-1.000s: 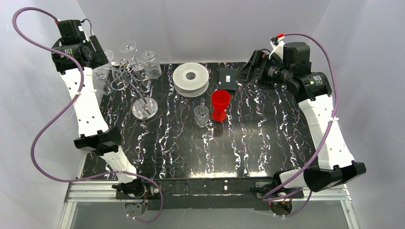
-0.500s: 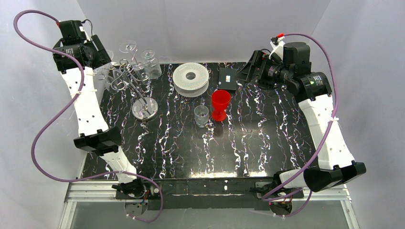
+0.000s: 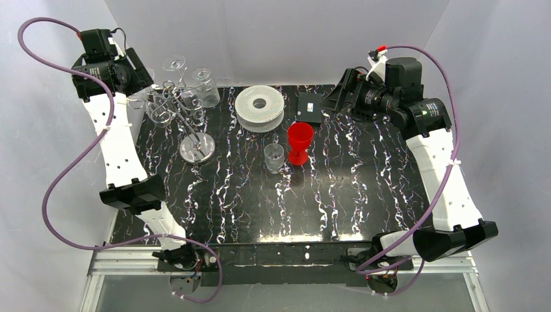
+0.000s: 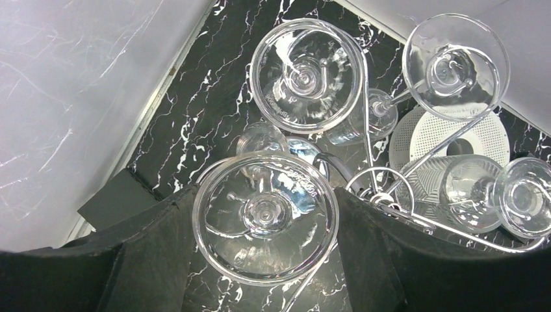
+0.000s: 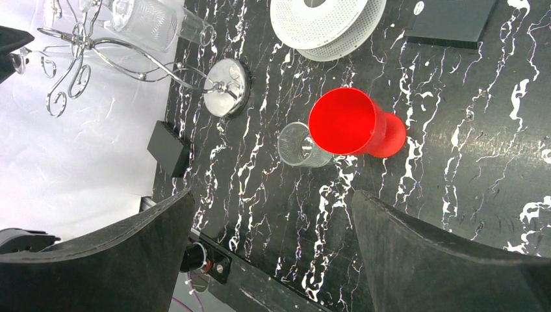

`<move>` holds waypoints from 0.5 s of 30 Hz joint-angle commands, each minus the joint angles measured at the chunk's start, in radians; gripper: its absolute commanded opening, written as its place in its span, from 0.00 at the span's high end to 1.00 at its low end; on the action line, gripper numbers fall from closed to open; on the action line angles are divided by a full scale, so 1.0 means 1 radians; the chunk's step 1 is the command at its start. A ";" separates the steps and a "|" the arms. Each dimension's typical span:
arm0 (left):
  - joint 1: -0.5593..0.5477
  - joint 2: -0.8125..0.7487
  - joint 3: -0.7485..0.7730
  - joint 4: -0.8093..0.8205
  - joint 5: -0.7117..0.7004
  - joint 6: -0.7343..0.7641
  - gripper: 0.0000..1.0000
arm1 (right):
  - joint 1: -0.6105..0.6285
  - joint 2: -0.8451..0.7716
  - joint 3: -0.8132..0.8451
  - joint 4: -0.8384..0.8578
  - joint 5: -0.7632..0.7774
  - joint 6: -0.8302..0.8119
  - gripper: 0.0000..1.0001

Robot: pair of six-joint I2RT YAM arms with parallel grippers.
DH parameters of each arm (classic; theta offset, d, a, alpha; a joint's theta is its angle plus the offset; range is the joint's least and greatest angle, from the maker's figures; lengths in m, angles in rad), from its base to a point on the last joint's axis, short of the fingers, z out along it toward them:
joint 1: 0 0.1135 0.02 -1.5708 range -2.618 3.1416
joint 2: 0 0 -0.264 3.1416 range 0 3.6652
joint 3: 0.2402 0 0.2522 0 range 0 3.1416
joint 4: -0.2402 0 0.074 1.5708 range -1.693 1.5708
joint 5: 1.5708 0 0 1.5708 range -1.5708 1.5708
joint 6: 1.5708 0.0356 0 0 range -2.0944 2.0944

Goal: Take the wine glass off the wine glass rack
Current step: Pick up the wine glass from the wine rack.

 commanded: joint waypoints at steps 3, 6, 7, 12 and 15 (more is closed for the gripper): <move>0.007 -0.082 -0.013 0.013 0.018 -0.008 0.69 | 0.004 -0.024 0.017 0.019 -0.005 -0.019 0.02; 0.007 -0.094 -0.026 0.008 0.024 -0.008 0.69 | 0.003 -0.029 0.012 0.020 -0.005 -0.017 0.02; 0.007 -0.100 -0.034 0.008 0.027 -0.008 0.69 | 0.004 -0.031 0.012 0.020 -0.005 -0.017 0.02; 0.007 -0.135 -0.073 0.006 0.048 -0.002 0.69 | 0.003 -0.036 0.009 0.019 -0.008 -0.016 0.02; 0.007 -0.146 -0.081 -0.003 0.068 0.000 0.69 | 0.003 -0.034 0.011 0.021 -0.014 -0.013 0.02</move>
